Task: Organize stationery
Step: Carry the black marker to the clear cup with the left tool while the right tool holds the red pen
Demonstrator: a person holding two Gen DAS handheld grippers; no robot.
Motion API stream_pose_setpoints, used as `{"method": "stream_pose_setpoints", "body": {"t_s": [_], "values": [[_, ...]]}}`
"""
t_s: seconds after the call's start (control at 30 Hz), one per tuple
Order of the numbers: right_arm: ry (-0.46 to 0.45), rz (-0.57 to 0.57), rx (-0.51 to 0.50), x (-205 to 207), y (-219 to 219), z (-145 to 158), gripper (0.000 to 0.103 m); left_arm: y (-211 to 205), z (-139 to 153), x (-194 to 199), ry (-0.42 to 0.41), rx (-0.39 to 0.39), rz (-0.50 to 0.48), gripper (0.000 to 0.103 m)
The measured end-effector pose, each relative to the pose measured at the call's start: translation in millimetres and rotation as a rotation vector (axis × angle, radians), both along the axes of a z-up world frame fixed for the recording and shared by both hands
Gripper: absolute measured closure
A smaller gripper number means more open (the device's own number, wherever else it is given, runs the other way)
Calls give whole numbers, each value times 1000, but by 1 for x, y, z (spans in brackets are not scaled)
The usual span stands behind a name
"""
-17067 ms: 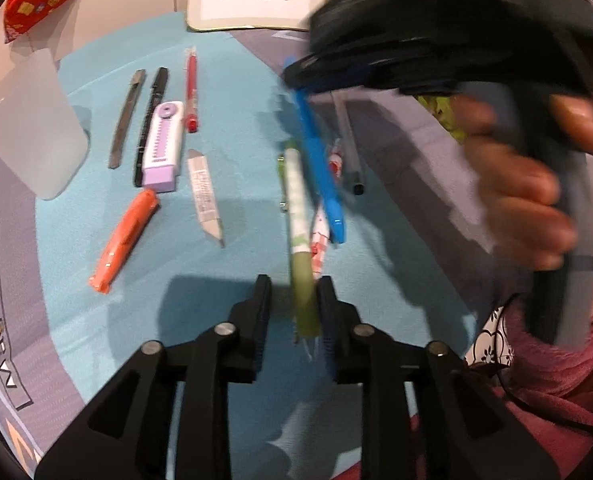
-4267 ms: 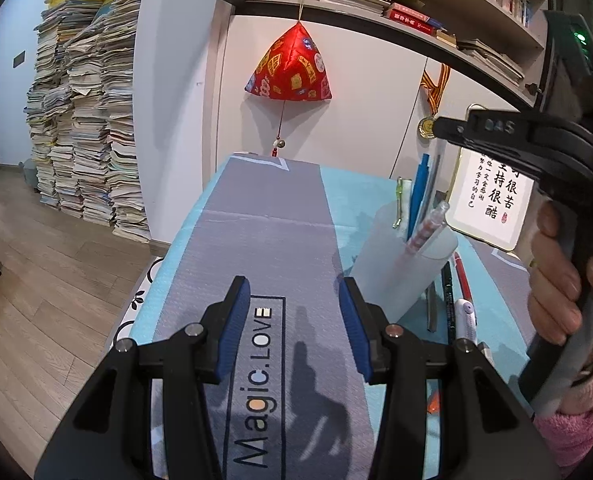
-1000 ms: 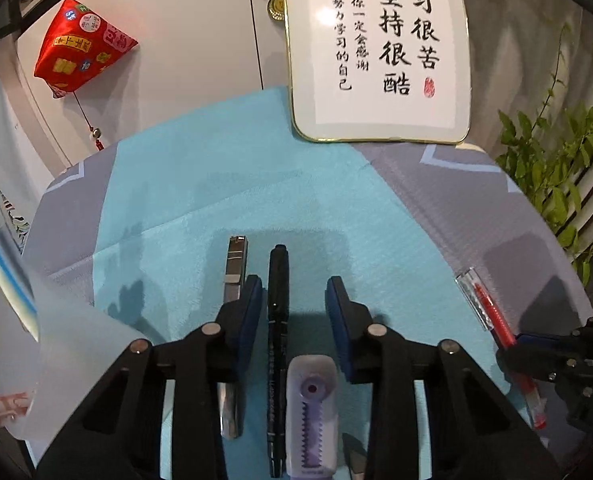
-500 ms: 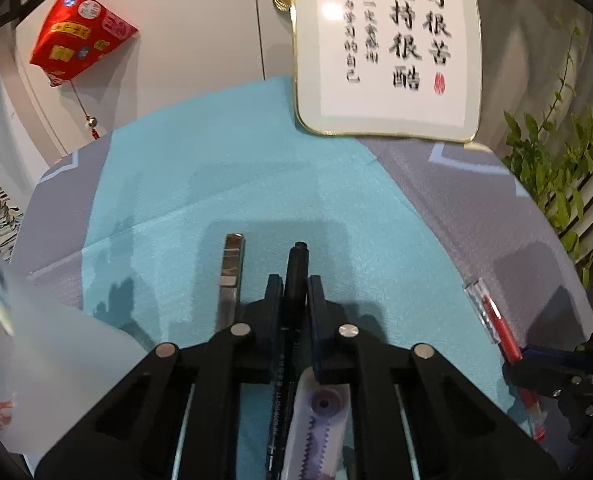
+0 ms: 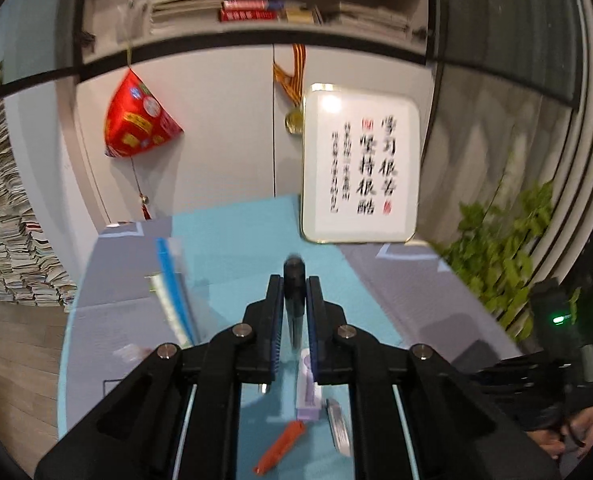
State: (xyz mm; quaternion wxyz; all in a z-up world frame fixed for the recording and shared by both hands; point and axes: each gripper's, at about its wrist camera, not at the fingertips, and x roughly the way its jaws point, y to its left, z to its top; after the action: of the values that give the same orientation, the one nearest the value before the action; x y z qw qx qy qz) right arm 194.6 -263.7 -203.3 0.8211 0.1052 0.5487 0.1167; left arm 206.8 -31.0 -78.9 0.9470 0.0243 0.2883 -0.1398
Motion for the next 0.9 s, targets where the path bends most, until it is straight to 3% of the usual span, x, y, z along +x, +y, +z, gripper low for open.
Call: {"method": "stream_pose_setpoints", "body": {"t_s": [0.37, 0.47, 0.9], "values": [[-2, 75, -48, -16, 19, 1, 90, 17, -1, -56, -3, -26, -18, 94], [-5, 70, -78, -6, 27, 3, 81, 21, -4, -66, 0, -29, -15, 94], [-17, 51, -191, 28, 47, -4, 80, 37, -9, -81, 1, -54, -7, 94]]}}
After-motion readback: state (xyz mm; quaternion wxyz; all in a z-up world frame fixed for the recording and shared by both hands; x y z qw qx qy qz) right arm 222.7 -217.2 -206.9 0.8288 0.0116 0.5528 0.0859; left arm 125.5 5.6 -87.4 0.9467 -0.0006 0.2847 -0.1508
